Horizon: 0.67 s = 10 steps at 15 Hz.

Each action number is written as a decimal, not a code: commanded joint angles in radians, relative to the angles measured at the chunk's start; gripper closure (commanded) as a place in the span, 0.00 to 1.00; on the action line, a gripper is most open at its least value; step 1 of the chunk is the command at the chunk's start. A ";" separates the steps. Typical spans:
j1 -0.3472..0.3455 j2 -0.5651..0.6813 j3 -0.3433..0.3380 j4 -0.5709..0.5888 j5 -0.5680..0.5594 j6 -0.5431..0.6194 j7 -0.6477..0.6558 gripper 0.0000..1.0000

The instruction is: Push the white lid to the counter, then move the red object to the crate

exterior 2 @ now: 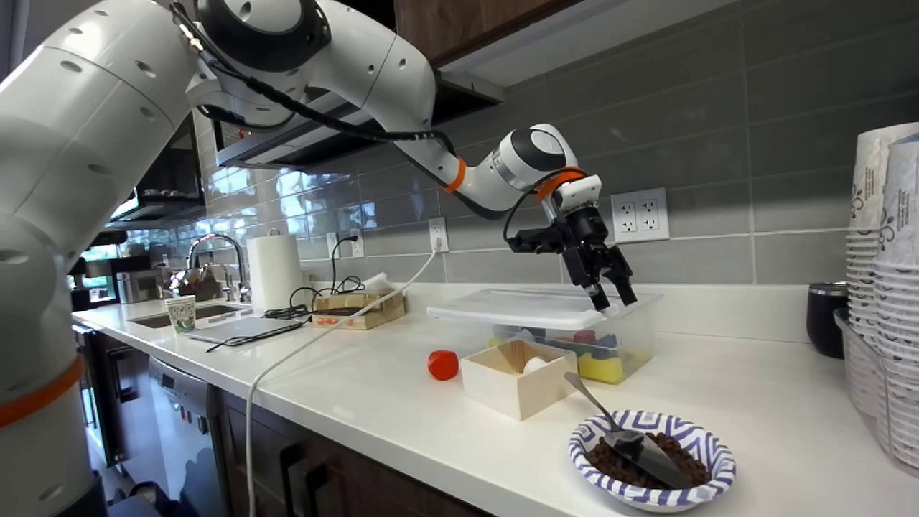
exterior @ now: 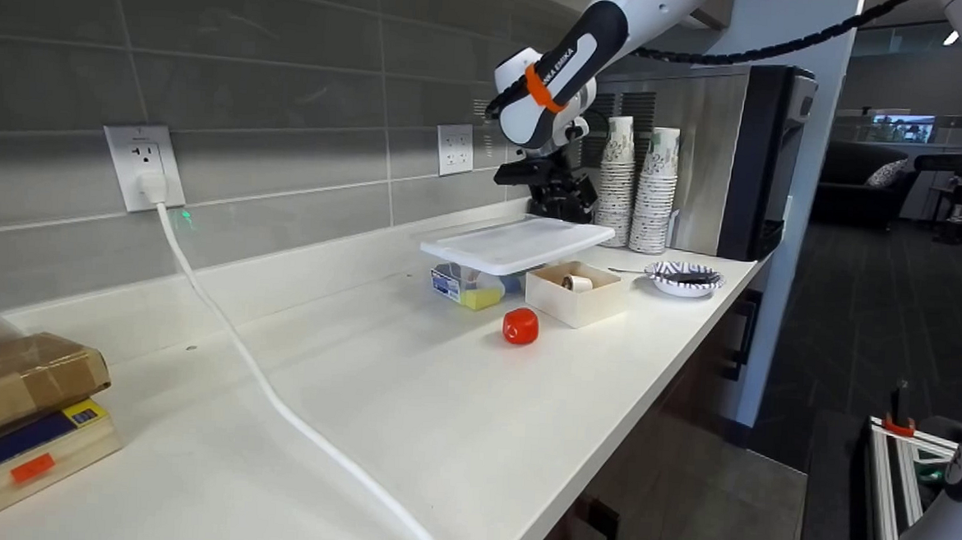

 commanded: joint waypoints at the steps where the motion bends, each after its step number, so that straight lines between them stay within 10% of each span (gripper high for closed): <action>1: 0.009 -0.004 0.025 -0.005 -0.035 -0.031 0.015 0.00; 10: 0.011 -0.049 0.110 -0.041 -0.008 -0.006 -0.109 0.00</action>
